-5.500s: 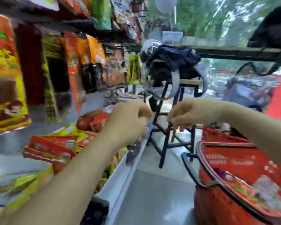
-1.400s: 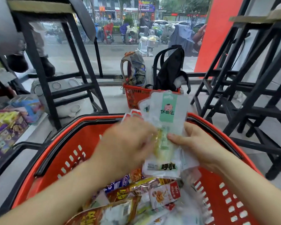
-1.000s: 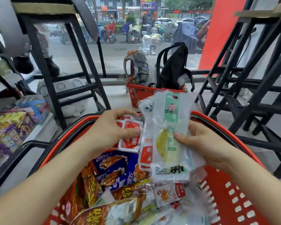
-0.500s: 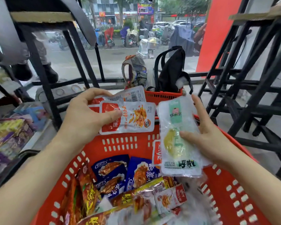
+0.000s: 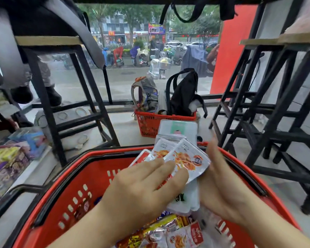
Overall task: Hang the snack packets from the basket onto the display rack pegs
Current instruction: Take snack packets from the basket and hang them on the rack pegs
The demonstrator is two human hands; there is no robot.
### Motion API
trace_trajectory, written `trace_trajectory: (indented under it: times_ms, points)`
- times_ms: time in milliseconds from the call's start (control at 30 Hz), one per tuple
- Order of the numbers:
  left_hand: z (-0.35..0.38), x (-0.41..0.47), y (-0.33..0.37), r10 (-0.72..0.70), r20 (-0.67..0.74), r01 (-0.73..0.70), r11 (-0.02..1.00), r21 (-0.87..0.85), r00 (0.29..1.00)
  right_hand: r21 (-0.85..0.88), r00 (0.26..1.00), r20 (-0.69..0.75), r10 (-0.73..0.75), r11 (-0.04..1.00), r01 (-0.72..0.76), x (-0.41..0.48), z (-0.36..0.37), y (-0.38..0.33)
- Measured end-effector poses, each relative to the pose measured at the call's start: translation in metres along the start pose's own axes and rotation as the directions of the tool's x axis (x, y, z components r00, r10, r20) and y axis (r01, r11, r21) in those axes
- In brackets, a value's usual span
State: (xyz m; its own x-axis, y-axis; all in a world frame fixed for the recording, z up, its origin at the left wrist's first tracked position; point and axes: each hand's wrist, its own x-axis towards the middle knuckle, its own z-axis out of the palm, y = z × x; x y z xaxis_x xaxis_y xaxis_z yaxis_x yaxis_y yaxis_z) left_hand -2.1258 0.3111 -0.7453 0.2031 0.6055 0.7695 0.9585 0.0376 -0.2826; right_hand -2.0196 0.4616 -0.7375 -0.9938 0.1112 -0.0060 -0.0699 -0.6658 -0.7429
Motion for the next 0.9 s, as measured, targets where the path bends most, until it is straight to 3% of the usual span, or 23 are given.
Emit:
trace_trajectory:
  times_ms: [167, 333, 400, 467, 533, 567, 600, 633, 667, 733, 767, 800, 900]
  points:
    - [0.003, 0.013, 0.020, -0.057, -0.029, 0.055, 0.995, -0.078, 0.998, -0.017, 0.952, -0.305, -0.027, 1.000, 0.023, 0.008, 0.005, 0.013]
    - [0.014, 0.004, 0.010, -0.140, 0.076, 0.151, 0.971, -0.183, 0.987, 0.104, 0.946, -0.321, 0.032, 0.995, 0.002, 0.012, 0.013, 0.006]
    - [0.011, 0.014, 0.000, -0.077, 0.112, 0.100, 0.971, -0.216, 0.991, 0.007, 0.928, -0.372, -0.021, 1.000, 0.026, 0.017, 0.019, -0.006]
    - [-0.009, 0.038, -0.012, -0.078, 0.240, 0.147, 0.947, -0.285, 0.968, -0.158, 0.875, -0.456, -0.159, 0.983, 0.096, 0.024, 0.033, -0.026]
    - [-0.039, 0.062, -0.025, -0.181, 0.323, 0.295, 0.889, -0.351, 0.929, -0.219, 0.855, -0.469, -0.223, 0.967, 0.132, 0.027, 0.056, -0.050]
    - [-0.058, 0.077, -0.031, -0.297, 0.320, 0.410, 0.827, -0.384, 0.900, -0.259, 0.848, -0.473, -0.239, 0.958, 0.125, 0.027, 0.070, -0.064]
    - [-0.078, 0.093, -0.039, -0.454, 0.314, 0.550, 0.726, -0.412, 0.834, -0.289, 0.844, -0.481, -0.236, 0.952, 0.102, 0.026, 0.088, -0.079]
    - [-0.101, 0.112, -0.048, -0.632, 0.315, 0.699, 0.570, -0.431, 0.709, -0.312, 0.844, -0.487, -0.223, 0.947, 0.069, 0.024, 0.107, -0.093]
    - [-0.122, 0.132, -0.058, -0.780, 0.313, 0.808, 0.380, -0.451, 0.542, -0.335, 0.848, -0.490, -0.202, 0.942, 0.031, 0.021, 0.128, -0.110]
    - [-0.163, 0.177, -0.079, -0.895, 0.374, 0.847, 0.009, -0.531, 0.244, -0.407, 0.869, -0.462, -0.177, 0.913, -0.030, 0.014, 0.179, -0.148]
    - [-0.186, 0.202, -0.090, -0.893, 0.415, 0.821, -0.101, -0.562, 0.175, -0.448, 0.886, -0.431, -0.170, 0.893, -0.047, 0.010, 0.205, -0.168]
    - [-0.212, 0.228, -0.100, -0.882, 0.445, 0.801, -0.155, -0.579, 0.151, -0.489, 0.908, -0.392, -0.148, 0.870, -0.070, 0.007, 0.232, -0.191]
    - [-0.295, 0.306, -0.128, -0.867, 0.484, 0.789, -0.215, -0.575, 0.116, -0.628, 0.970, -0.237, -0.056, 0.771, -0.109, -0.004, 0.317, -0.265]
